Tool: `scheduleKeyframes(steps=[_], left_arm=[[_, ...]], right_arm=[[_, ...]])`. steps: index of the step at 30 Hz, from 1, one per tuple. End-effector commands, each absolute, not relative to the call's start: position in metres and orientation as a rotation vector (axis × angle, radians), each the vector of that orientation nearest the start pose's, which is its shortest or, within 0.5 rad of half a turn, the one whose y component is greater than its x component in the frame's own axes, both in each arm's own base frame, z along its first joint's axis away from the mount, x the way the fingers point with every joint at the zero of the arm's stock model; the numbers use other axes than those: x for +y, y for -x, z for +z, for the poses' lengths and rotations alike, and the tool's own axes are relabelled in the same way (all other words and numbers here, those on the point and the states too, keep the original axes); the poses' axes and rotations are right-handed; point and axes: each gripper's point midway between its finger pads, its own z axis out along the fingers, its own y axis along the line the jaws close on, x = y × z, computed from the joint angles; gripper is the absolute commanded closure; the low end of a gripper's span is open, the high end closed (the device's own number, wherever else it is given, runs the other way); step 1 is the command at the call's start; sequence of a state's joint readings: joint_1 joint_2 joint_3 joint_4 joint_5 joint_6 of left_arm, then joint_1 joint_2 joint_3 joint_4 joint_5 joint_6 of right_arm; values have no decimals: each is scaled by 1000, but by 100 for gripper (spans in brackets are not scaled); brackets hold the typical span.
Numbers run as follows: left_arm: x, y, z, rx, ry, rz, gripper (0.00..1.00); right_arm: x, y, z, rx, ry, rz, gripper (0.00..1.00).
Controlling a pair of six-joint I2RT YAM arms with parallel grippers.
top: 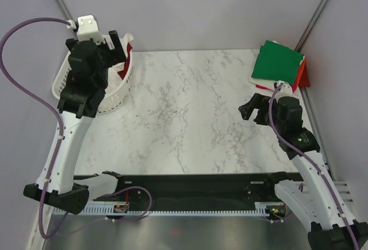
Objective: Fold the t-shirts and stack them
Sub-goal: Grab the tshirt from the pile
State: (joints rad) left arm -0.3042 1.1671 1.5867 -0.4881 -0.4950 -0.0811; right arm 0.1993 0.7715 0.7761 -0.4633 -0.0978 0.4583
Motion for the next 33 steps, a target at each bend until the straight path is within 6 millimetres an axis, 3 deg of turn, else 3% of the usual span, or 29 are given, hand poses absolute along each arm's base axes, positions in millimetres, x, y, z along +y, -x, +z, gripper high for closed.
scheduleKeyframes(steps=[1,4,11,12,17,21,22,25,29,33], left_arm=[[-8,-369,473,1562,265,119,0],[7,-386,466,1577,327,102,0],[33,-449,388,1738,478,48,0],[31,-465,368,1787,472,35,1],[48,-511,328,1861,525,13,9],[43,-545,287,1947,497,-39,15],[42,-555,270,1979,488,-38,17],[40,-566,242,2030,488,-42,19],[39,-579,191,2118,497,-59,19],[34,-592,161,2165,486,-96,20]], right_arm=[[90,-262,230,2001,-185,518,2],[94,-260,225,2020,-165,538,2],[96,-258,202,2138,-150,526,2],[96,-257,202,2138,-148,525,2],[96,-252,199,2131,-148,530,2],[93,-253,190,2156,-160,505,2],[93,-255,190,2157,-162,505,2],[93,-258,189,2178,-155,493,2],[91,-258,182,2197,-159,477,2],[92,-259,177,2209,-163,475,2]])
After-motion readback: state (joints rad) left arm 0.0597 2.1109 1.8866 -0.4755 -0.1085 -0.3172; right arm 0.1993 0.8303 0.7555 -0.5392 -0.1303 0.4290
